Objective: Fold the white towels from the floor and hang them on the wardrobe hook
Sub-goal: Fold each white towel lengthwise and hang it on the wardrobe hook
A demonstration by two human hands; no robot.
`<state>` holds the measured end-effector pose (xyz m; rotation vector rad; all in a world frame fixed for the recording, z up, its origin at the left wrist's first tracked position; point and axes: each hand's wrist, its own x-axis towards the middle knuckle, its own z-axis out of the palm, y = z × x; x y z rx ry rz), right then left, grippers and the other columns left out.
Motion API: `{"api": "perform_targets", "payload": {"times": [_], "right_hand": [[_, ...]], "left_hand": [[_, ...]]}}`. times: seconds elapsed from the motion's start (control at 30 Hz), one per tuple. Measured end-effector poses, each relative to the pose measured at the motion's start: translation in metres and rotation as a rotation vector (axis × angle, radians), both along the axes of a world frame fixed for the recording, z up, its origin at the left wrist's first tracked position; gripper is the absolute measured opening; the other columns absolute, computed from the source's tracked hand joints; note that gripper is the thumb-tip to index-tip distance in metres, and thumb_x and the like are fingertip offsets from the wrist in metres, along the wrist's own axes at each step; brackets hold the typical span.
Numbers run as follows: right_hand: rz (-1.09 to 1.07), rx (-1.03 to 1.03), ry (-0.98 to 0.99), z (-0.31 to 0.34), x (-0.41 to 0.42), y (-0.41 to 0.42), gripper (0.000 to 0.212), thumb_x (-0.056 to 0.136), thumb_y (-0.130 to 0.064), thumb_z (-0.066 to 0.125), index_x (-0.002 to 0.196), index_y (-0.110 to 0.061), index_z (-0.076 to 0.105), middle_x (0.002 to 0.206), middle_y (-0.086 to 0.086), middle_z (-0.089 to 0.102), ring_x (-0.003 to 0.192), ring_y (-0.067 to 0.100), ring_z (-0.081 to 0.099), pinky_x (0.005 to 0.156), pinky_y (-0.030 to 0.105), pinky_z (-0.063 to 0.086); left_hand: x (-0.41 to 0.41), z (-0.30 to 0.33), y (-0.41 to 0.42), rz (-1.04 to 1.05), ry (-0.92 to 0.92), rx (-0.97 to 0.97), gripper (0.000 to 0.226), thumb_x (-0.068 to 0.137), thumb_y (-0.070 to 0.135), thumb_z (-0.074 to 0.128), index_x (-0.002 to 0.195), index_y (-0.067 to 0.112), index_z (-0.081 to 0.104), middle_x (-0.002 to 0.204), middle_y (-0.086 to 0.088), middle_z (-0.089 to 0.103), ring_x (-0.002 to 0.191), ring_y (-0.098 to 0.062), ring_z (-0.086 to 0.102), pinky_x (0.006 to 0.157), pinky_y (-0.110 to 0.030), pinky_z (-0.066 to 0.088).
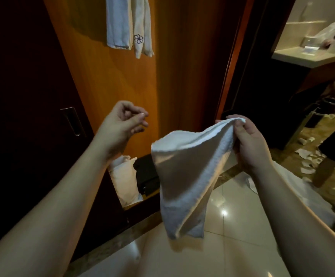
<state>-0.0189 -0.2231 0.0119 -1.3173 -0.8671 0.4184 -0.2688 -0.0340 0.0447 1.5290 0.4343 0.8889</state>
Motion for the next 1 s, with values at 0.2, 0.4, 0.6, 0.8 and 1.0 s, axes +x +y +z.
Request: {"api": "perform_targets", "payload": {"times": [0.2, 0.4, 0.6, 0.8, 1.0], "right_hand": [[0.062, 0.000, -0.082, 0.021, -0.008, 0.017, 0.017, 0.098, -0.049, 0.053, 0.104, -0.044, 0.069, 0.112, 0.000, 0.076, 0.104, 0.022, 0.073, 0.091, 0.048, 0.058], [0.067, -0.081, -0.237, 0.042, -0.009, 0.025, 0.018, 0.100, -0.042, 0.049, 0.103, -0.045, 0.067, 0.107, -0.013, 0.076, 0.095, 0.011, 0.072, 0.091, 0.051, 0.057], [0.094, -0.174, -0.409, 0.051, 0.002, 0.025, 0.019, 0.102, -0.041, 0.050, 0.102, -0.048, 0.067, 0.108, -0.021, 0.072, 0.099, -0.002, 0.065, 0.089, 0.034, 0.054], [0.096, -0.202, -0.465, 0.053, 0.018, 0.018, 0.023, 0.103, -0.039, 0.046, 0.101, -0.054, 0.064, 0.109, -0.027, 0.069, 0.098, -0.014, 0.058, 0.077, 0.018, 0.042], [0.008, -0.163, -0.356, 0.048, 0.055, 0.004, 0.021, 0.102, -0.045, 0.046, 0.102, -0.052, 0.066, 0.106, -0.027, 0.072, 0.096, -0.008, 0.065, 0.087, 0.038, 0.056]], "left_hand": [[0.033, -0.033, -0.071, -0.179, 0.513, 0.229, 0.126, 0.048, 0.062, 0.084, 0.148, 0.059, 0.007, 0.162, 0.016, 0.021, 0.141, -0.005, 0.024, 0.110, -0.032, 0.027], [0.087, -0.051, -0.120, -0.068, 0.517, 0.109, 0.101, 0.053, 0.077, 0.080, 0.133, 0.069, 0.018, 0.162, 0.016, 0.024, 0.137, -0.007, 0.035, 0.103, -0.038, 0.044], [0.131, -0.052, -0.130, 0.175, 0.486, 0.102, 0.110, 0.059, 0.076, 0.071, 0.150, 0.044, 0.018, 0.145, 0.010, 0.036, 0.110, -0.002, 0.042, 0.071, -0.021, 0.042], [0.138, -0.052, -0.121, 0.325, 0.629, 0.152, 0.016, 0.098, 0.036, 0.056, 0.113, 0.043, 0.055, 0.087, 0.017, 0.061, 0.074, 0.001, 0.059, 0.057, -0.019, 0.040], [0.095, -0.047, -0.087, 0.296, 0.850, 0.222, 0.013, 0.096, 0.030, 0.063, 0.108, 0.032, 0.066, 0.080, 0.007, 0.068, 0.067, -0.008, 0.064, 0.057, -0.026, 0.048]]}}
